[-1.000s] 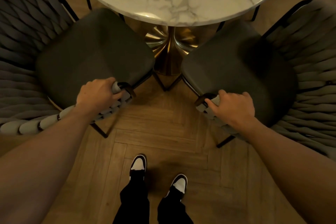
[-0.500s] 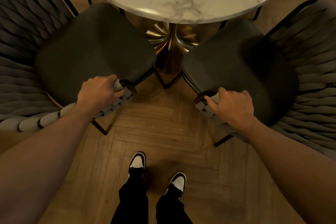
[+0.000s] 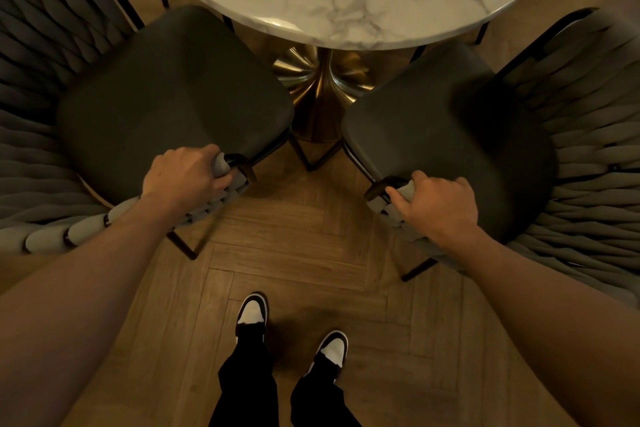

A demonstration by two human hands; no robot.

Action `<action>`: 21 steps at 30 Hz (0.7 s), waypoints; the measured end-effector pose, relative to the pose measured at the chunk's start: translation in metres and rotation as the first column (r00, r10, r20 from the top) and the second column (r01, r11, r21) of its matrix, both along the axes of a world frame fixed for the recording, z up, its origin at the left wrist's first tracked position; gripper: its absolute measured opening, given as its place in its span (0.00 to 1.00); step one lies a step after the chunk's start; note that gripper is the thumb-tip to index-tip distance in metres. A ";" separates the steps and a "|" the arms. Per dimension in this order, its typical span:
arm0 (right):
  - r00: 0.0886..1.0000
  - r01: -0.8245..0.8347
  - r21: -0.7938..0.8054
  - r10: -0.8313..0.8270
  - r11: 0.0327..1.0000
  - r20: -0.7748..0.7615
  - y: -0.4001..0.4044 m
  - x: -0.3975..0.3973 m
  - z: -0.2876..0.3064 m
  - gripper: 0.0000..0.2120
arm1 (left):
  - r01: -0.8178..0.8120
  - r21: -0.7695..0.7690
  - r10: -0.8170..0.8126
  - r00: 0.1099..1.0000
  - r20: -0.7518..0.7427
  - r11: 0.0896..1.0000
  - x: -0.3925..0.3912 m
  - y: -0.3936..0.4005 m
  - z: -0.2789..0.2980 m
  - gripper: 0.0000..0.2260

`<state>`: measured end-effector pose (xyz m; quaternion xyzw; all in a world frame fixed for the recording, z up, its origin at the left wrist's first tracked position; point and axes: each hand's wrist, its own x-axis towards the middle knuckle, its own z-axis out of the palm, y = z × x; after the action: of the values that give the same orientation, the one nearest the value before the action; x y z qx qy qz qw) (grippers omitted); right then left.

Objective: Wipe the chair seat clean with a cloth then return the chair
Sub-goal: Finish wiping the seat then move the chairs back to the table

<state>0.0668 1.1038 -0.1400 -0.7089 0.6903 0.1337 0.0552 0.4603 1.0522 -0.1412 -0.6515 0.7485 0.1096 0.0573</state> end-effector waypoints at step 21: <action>0.950 0.182 0.272 -0.240 0.945 0.199 0.017 -0.002 0.027 0.27 | -0.239 0.078 0.251 0.941 -0.227 0.968 -0.011 0.046 0.020 0.26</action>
<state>0.0646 1.1208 -0.1128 -0.6283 0.7293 0.1304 0.2376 0.4491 1.0985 -0.1213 -0.7204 0.6602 0.2105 -0.0297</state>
